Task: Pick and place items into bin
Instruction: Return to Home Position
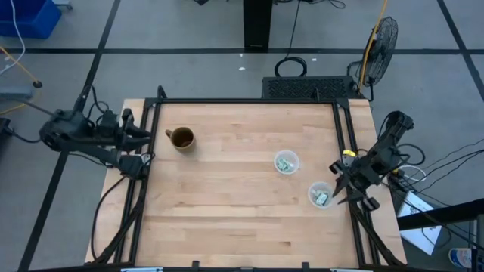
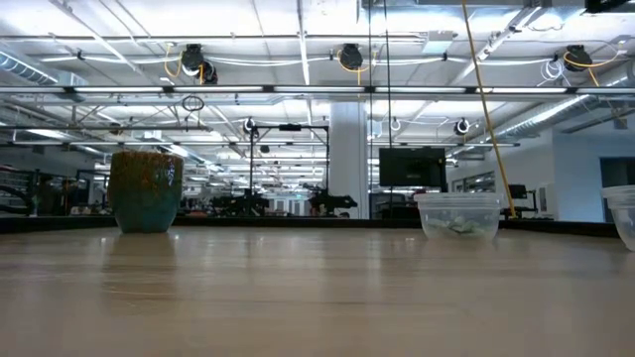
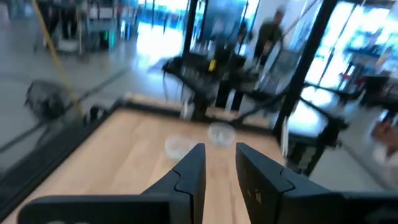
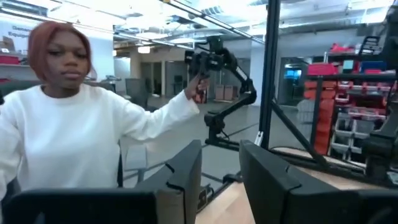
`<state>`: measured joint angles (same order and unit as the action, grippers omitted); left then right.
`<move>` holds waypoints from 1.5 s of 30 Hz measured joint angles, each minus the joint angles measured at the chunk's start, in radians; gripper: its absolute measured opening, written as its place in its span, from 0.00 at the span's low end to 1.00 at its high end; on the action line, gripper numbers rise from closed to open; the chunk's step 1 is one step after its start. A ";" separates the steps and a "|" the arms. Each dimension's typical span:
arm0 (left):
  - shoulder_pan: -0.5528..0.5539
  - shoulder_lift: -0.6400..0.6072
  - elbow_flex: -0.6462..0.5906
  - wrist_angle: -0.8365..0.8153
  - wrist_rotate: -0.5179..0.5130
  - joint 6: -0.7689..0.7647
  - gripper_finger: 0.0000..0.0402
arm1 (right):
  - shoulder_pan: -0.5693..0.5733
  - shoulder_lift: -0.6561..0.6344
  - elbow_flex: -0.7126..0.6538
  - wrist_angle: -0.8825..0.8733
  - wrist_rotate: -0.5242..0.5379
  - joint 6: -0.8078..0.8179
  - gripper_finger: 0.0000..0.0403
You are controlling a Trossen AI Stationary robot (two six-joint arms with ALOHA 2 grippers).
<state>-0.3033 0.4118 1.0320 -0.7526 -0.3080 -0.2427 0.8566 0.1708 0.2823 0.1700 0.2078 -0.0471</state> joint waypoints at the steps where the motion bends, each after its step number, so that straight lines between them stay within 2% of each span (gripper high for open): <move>1: -0.001 -0.041 -0.052 0.057 0.005 0.014 0.23 | 0.000 -0.011 -0.022 0.014 0.002 0.002 0.25; 6: -0.001 -0.225 -0.235 0.221 0.085 0.068 0.23 | -0.007 -0.053 -0.064 0.052 0.009 -0.055 0.25; 10: -0.001 -0.342 -0.278 0.232 0.098 0.089 0.23 | -0.046 -0.071 -0.074 0.051 0.121 -0.040 0.25; 13: -0.001 -0.408 -0.288 0.233 0.098 0.115 0.23 | -0.085 -0.072 -0.074 0.039 0.128 -0.048 0.25; 18: 0.000 -0.405 -0.293 0.233 0.126 0.118 0.23 | -0.145 -0.070 -0.075 0.025 0.098 -0.038 0.25; 22: 0.001 -0.407 -0.355 0.227 0.111 0.128 0.23 | -0.186 -0.063 -0.084 0.027 0.025 -0.014 0.25; 26: 0.001 -0.407 -0.470 0.342 0.106 0.110 0.23 | -0.221 -0.064 -0.123 0.093 -0.051 -0.013 0.25; 35: 0.001 -0.407 -0.821 0.679 0.202 0.052 0.23 | -0.304 -0.063 -0.191 0.162 -0.053 0.060 0.25; 40: 0.001 -0.407 -0.937 0.813 0.202 0.051 0.23 | -0.346 -0.063 -0.192 0.161 -0.055 0.068 0.25; 45: 0.011 -0.407 -0.982 0.874 0.165 0.066 0.23 | -0.405 -0.063 -0.192 0.157 -0.055 0.044 0.25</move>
<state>-0.2919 0.0046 0.0504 0.1219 -0.1434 -0.1766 0.4518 0.1074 0.0902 0.3268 0.1528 -0.0036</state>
